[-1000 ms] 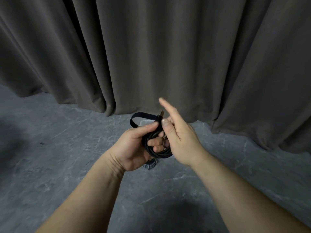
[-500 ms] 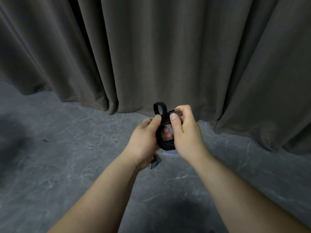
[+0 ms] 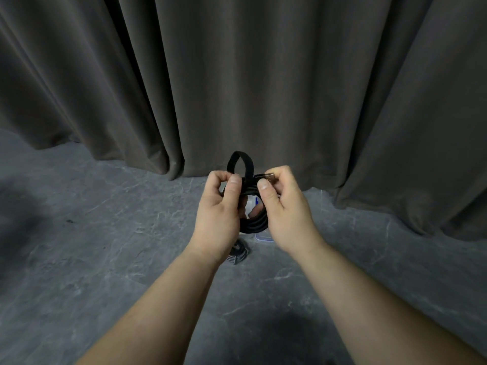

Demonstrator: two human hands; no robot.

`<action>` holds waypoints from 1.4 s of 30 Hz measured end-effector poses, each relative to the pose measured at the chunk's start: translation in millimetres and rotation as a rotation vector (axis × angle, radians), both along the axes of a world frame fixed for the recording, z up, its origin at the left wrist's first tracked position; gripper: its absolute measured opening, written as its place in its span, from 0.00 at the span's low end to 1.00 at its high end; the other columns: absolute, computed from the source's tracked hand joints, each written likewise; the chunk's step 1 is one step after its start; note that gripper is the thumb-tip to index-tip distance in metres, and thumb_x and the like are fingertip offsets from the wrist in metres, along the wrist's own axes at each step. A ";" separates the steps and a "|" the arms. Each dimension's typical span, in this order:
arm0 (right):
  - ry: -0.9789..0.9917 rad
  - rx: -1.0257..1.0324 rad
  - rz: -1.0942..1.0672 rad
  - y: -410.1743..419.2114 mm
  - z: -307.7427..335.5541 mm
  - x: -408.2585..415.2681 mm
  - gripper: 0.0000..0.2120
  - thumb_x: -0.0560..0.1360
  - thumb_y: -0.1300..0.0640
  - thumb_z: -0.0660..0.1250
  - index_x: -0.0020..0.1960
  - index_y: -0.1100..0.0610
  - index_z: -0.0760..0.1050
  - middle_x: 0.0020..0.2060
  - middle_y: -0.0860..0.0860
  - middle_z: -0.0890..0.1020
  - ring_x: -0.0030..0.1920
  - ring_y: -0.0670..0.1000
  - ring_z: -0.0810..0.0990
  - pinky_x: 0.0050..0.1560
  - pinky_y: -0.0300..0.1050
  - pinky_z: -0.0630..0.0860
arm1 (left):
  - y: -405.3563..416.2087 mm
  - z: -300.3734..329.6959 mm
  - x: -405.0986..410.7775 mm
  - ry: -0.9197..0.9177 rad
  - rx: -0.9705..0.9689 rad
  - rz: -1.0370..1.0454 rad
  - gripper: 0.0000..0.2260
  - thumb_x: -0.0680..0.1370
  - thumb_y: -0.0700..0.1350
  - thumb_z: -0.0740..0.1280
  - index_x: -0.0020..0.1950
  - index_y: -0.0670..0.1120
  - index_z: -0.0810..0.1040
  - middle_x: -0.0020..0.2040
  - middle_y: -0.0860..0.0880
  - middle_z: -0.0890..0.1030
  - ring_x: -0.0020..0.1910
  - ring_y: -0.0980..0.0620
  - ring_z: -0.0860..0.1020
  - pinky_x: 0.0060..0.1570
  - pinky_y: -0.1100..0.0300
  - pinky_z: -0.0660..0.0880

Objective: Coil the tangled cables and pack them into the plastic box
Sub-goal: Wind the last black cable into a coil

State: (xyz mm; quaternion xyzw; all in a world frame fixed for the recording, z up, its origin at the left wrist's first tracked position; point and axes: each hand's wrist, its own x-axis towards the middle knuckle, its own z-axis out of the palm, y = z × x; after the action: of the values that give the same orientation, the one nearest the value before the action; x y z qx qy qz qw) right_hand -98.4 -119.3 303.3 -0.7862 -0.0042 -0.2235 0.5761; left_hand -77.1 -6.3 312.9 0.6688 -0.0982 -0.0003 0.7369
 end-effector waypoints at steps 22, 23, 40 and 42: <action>0.026 0.417 -0.032 -12.8 17.1 6.8 0.09 0.72 0.65 0.71 0.39 0.53 0.76 0.27 0.46 0.79 0.29 0.43 0.75 0.34 0.39 0.73 | 0.7 -0.8 -1.0 -0.022 0.089 -0.204 0.09 0.82 0.42 0.61 0.41 0.45 0.66 0.28 0.49 0.69 0.23 0.58 0.62 0.24 0.65 0.61; 0.047 0.422 -0.030 -13.6 16.9 6.9 0.09 0.72 0.65 0.71 0.41 0.53 0.75 0.28 0.47 0.79 0.29 0.45 0.75 0.35 0.41 0.73 | 1.0 -1.1 -1.0 -0.023 0.094 -0.205 0.09 0.81 0.42 0.61 0.41 0.45 0.67 0.29 0.49 0.69 0.24 0.57 0.62 0.25 0.65 0.61; 0.202 0.228 0.242 -27.2 9.6 4.7 0.04 0.73 0.57 0.69 0.43 0.55 0.82 0.40 0.53 0.84 0.44 0.50 0.82 0.54 0.51 0.77 | 1.1 1.8 -2.6 -0.086 0.106 -0.170 0.07 0.82 0.42 0.60 0.44 0.45 0.69 0.27 0.57 0.75 0.27 0.62 0.69 0.30 0.69 0.67; 0.195 0.242 0.233 -26.6 10.9 4.2 0.04 0.75 0.61 0.68 0.44 0.56 0.81 0.40 0.54 0.83 0.43 0.50 0.81 0.54 0.51 0.77 | 1.2 1.0 -2.6 -0.110 0.131 -0.173 0.07 0.82 0.42 0.60 0.44 0.46 0.69 0.29 0.58 0.76 0.29 0.63 0.71 0.33 0.69 0.69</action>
State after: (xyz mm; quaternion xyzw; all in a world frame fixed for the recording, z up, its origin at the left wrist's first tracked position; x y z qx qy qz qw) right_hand -94.1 -145.9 314.1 -0.7233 -0.0125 -0.0772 0.6861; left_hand -79.6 -5.1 313.9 0.7037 -0.1956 -0.0333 0.6822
